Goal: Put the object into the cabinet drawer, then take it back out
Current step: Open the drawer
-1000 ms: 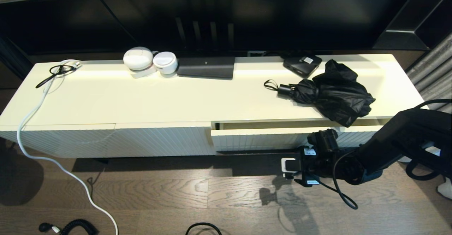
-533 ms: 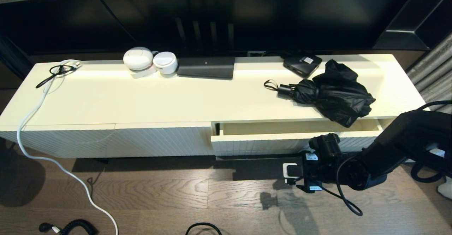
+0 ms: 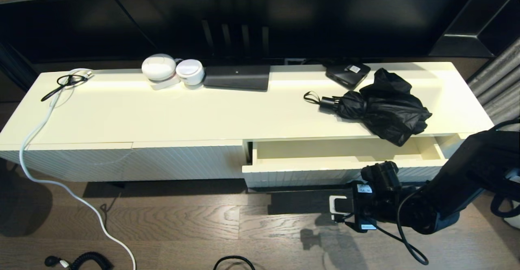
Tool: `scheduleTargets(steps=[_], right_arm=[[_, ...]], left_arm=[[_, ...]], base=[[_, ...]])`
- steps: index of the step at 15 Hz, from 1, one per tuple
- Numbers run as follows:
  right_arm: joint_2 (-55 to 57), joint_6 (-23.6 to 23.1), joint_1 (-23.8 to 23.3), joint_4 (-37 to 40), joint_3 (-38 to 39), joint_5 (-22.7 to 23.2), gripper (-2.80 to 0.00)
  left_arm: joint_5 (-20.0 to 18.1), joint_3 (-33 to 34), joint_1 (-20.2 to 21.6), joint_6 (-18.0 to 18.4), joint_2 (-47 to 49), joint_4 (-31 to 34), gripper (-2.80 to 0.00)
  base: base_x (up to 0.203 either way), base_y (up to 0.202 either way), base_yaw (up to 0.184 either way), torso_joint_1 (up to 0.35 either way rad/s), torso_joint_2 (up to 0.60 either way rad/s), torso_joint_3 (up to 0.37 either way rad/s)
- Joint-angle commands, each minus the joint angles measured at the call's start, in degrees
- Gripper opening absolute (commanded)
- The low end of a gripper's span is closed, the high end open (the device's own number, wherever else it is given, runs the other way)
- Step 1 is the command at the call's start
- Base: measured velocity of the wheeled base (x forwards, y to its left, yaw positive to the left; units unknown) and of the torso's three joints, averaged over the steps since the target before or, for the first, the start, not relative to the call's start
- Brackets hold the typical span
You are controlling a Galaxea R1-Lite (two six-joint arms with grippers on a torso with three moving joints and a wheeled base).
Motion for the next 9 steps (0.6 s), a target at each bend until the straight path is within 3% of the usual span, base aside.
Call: scheduleTargets(steps=[1,4,9], right_arm=[[-0.97,-0.16,0.36,-0.90,1.55,-0.03,0.00],[-2.11,-0.16,0.36,-1.21,2.29,-0.07,0.00],[-14.56,-0.44,0.36,1.37,6.87,-0.19,0.00]], left_arm=[[0.02,0.09,0.00,-0.07,0.00,-0.02,-2.80],[0.02,0.09,0.00,-0.07,0.00,-0.02,-2.80],[0.02,0.09,-0.09,0.02,0.00,-0.02,-2.80]], base=[[0.000,0.000,0.000,0.000,0.00,0.000],[0.000,0.000,0.000,0.000,0.00,0.000],[0.000,0.000,0.000,0.000,0.00,0.000]])
